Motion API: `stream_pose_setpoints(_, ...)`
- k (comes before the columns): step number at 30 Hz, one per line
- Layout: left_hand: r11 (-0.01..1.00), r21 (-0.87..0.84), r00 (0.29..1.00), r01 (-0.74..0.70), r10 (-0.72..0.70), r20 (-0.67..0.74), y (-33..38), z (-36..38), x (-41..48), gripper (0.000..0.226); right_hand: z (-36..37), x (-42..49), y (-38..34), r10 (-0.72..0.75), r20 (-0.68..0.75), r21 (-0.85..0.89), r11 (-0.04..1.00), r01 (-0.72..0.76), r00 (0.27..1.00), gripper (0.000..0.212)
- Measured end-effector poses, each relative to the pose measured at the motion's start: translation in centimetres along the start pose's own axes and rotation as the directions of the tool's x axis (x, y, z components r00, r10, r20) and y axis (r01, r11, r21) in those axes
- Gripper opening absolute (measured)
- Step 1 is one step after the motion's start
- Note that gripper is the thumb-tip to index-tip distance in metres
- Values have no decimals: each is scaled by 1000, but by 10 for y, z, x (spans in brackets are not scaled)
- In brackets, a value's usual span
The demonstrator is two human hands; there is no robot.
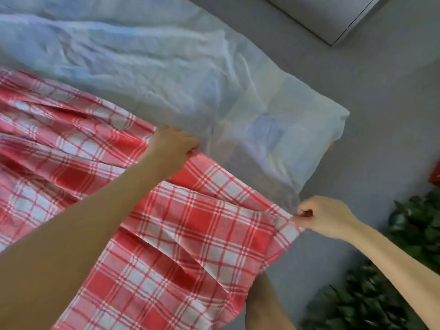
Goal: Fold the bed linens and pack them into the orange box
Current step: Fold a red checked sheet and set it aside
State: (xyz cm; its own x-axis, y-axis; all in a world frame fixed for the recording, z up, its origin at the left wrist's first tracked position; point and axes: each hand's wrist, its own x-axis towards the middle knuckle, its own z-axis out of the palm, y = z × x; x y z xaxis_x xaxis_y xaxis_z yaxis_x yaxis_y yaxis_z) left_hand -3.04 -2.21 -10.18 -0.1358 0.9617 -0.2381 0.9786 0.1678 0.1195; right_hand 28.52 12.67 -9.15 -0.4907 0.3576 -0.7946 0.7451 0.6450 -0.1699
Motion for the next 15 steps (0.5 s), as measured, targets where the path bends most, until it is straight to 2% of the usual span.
stream_pose_setpoints(2,994,-13,992,108,-107,66,0,10,6,7,12,6,12,50,-145,-149,986,-71,988,47)
stream_pose_setpoints(3,986,6,980,167,-167,104,2,16,9,11,19,7,18,71,-210,-140,985,-102,975,46)
stream_pose_setpoints(5,969,24,966,248,-249,72,2,23,8,22,32,7,17,75,-349,-37,995,-94,934,46)
stream_pose_setpoints(7,964,-26,960,265,-266,-87,8,19,1,23,41,0,2,91,-496,141,990,-23,864,46)
stream_pose_setpoints(8,967,-85,954,240,-251,-163,10,16,-6,21,42,-3,-10,81,-524,230,972,49,848,40)
stream_pose_setpoints(9,964,-162,957,212,-238,-166,10,16,-17,21,44,-7,-24,47,-525,278,953,118,850,29)
stream_pose_setpoints(10,955,-237,971,176,-208,-117,8,18,-29,25,48,-9,-38,-17,-519,276,943,187,854,17)
stream_pose_setpoints(11,947,-291,989,133,-147,-29,5,19,-43,32,51,-10,-52,-91,-528,234,940,247,845,15)
stream_pose_setpoints(12,948,-308,996,85,-70,59,2,21,-55,36,56,-7,-64,-150,-531,170,945,278,834,23)
stream_pose_setpoints(15,990,-140,968,-23,57,244,-12,30,-79,27,62,10,-91,-163,-498,76,970,230,851,36)
